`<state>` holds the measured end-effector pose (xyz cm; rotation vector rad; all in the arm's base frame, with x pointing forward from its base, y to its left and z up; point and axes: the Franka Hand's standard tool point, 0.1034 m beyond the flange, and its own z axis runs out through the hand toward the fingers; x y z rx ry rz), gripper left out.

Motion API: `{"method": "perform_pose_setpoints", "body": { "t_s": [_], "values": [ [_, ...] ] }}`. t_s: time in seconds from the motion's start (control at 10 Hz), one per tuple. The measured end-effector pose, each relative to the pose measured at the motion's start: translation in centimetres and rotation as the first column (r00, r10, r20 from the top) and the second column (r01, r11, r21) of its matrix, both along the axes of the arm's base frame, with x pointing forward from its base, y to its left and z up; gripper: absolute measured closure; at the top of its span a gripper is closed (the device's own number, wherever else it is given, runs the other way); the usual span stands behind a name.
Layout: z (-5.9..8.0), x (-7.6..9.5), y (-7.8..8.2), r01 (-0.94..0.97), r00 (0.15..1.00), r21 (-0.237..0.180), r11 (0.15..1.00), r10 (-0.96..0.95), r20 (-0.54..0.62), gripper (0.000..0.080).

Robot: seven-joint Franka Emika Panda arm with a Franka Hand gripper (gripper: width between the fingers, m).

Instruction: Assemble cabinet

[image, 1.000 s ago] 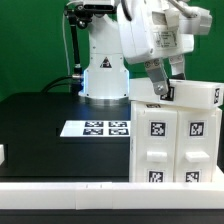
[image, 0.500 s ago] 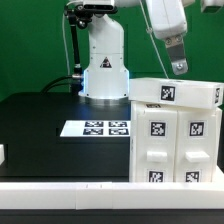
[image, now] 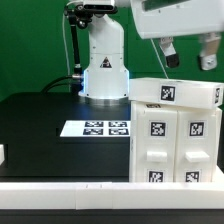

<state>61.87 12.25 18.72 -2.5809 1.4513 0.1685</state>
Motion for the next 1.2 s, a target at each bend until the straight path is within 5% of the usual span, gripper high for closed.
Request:
{"method": "perform_pose_setpoints", "body": {
  "t_s": [0.6,0.8,1.0,1.2],
  "values": [
    [-0.37,-0.13,0.02,-0.515,0.856,-0.016,0.857,0.516,0.043,0.0151],
    [-0.36,0.02,-0.21,-0.767,0.634,-0.053,0.64,0.768,0.097,0.0151],
    [-0.31,0.38,0.0,-0.951,0.26,-0.147,0.271,0.962,0.087,0.0151],
    [-0.37,0.46,-0.34,-0.977,0.13,-0.159,0.142,0.988,0.089,0.0151]
  ]
}}
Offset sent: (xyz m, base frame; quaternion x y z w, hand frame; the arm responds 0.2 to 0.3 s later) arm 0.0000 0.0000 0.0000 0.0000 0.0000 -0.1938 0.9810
